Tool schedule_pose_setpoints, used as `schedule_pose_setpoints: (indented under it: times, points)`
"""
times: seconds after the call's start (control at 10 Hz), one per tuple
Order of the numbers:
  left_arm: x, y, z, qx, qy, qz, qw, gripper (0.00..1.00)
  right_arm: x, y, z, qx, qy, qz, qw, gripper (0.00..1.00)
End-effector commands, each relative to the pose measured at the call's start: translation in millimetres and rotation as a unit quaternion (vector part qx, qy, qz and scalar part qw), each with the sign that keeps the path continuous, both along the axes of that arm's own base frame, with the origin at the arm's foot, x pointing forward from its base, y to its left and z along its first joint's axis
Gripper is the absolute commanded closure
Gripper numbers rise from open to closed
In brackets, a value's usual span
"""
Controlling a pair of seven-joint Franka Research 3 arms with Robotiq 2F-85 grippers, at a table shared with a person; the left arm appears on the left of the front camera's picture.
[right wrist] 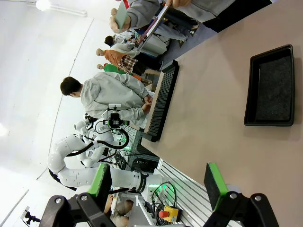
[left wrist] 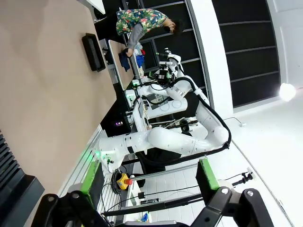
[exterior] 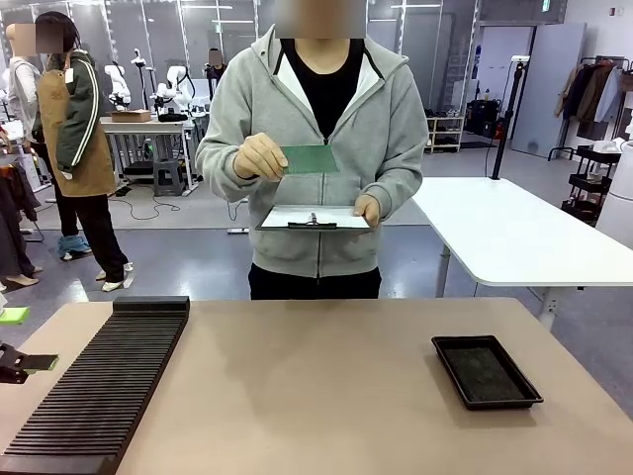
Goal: Inspect the PCB.
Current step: Pick up the Blank PCB that the human is holding.
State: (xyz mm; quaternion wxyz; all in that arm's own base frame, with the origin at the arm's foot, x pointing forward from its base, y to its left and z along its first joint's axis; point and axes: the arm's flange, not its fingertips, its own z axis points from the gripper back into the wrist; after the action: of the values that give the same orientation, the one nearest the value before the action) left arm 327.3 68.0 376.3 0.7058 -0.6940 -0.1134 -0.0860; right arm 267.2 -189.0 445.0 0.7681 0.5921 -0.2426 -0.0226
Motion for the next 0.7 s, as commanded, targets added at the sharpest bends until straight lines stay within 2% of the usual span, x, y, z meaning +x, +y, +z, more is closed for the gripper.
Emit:
schedule_pose_setpoints:
  times: [0.0, 0.6]
  points:
    - [0.4, -0.4, 1.1, 0.002, -0.001, 0.001, 1.000, 0.00, -0.2, -0.5, 0.6, 0.003, -0.011, 0.001, 1.000, 0.00]
    - [0.4, -0.4, 1.1, 0.002, -0.001, 0.001, 1.000, 0.00, -0.2, -0.5, 0.6, 0.003, -0.011, 0.001, 1.000, 0.00]
